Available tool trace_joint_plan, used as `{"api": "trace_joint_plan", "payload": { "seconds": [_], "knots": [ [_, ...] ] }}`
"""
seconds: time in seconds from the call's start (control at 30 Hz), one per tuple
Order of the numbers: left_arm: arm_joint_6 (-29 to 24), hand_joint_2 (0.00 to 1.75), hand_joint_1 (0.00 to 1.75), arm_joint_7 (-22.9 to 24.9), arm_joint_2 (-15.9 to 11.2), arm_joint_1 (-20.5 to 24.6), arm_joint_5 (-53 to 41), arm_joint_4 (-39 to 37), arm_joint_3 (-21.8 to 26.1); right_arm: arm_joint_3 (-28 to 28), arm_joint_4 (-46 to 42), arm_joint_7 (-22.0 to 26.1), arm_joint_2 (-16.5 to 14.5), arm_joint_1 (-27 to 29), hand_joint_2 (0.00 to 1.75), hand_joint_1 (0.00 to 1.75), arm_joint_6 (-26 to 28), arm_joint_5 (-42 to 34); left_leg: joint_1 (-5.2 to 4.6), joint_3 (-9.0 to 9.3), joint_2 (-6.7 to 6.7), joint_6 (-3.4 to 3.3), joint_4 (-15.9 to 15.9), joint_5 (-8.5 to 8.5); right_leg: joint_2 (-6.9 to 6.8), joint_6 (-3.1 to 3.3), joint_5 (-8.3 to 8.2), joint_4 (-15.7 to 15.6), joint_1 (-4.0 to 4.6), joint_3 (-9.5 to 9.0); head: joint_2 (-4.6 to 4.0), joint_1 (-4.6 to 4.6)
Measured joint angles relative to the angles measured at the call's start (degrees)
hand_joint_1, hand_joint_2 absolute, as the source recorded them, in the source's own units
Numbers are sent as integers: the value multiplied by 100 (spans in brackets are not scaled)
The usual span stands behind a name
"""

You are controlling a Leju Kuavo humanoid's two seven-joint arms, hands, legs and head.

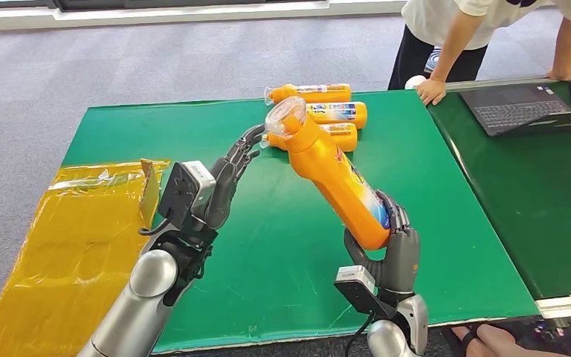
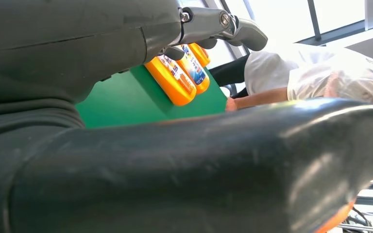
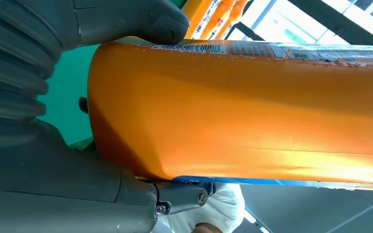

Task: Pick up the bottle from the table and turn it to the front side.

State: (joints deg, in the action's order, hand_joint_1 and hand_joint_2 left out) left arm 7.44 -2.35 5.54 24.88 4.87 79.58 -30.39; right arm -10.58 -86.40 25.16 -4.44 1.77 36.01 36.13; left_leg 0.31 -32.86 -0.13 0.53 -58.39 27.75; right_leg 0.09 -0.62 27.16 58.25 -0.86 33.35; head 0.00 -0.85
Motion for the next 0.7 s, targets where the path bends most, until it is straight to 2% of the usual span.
{"api": "trace_joint_plan", "payload": {
  "seconds": [0.7],
  "knots": [
    [-45,0,0,113,213,296,-107,-415,-481,-4,256,-9,-57,-95,175,175,-52,0,-1,0,0,0,-1,0,0,0,0,0,-1,0,0,0]
  ]
}}
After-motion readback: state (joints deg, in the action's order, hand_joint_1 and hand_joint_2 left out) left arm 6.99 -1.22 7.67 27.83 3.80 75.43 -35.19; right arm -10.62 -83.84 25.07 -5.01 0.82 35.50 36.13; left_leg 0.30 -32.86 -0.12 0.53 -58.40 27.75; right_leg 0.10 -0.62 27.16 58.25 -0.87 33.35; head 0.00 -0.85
